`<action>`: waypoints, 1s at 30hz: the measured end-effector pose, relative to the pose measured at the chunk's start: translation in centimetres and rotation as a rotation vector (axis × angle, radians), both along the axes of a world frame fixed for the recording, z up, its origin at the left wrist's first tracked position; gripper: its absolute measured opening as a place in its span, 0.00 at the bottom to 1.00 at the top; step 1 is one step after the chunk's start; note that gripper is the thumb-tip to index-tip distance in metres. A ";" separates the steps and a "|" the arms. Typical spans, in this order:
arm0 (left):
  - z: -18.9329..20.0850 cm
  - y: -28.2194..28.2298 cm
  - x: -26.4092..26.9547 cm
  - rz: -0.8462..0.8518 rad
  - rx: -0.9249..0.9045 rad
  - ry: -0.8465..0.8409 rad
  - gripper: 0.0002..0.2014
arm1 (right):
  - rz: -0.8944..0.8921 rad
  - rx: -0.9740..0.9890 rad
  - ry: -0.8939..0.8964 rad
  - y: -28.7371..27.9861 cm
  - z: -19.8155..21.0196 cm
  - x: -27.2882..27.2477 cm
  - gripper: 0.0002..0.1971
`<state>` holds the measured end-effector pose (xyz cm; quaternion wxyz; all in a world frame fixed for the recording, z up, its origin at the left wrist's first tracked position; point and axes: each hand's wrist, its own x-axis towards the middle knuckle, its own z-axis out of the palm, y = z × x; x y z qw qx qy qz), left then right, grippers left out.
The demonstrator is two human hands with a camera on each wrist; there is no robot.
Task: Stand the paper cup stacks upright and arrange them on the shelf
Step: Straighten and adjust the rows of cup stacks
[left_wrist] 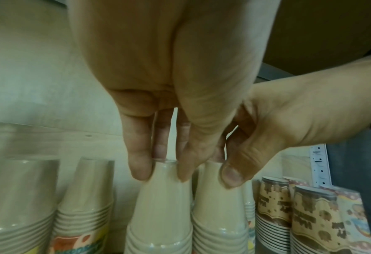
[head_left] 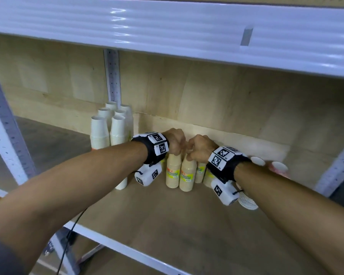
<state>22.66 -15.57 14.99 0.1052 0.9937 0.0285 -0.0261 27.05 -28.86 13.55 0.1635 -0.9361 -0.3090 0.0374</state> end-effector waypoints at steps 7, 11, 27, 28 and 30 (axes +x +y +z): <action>-0.8 -1.3 1.5 -0.024 -0.034 -0.007 0.14 | -0.044 0.008 0.001 -2.1 -0.8 0.4 0.11; -1.2 -1.6 2.1 -0.032 -0.072 -0.003 0.14 | -0.079 0.023 0.007 -2.7 -1.0 1.0 0.09; -1.7 -0.8 3.3 -0.043 -0.144 -0.027 0.13 | -0.094 -0.002 -0.002 -2.4 -0.7 1.7 0.10; -1.6 -0.7 3.3 -0.041 -0.143 -0.028 0.13 | -0.097 0.001 -0.009 -2.3 -0.4 1.7 0.10; -0.9 -0.4 3.2 -0.049 -0.136 -0.045 0.14 | -0.103 0.008 -0.013 -2.1 0.2 1.8 0.08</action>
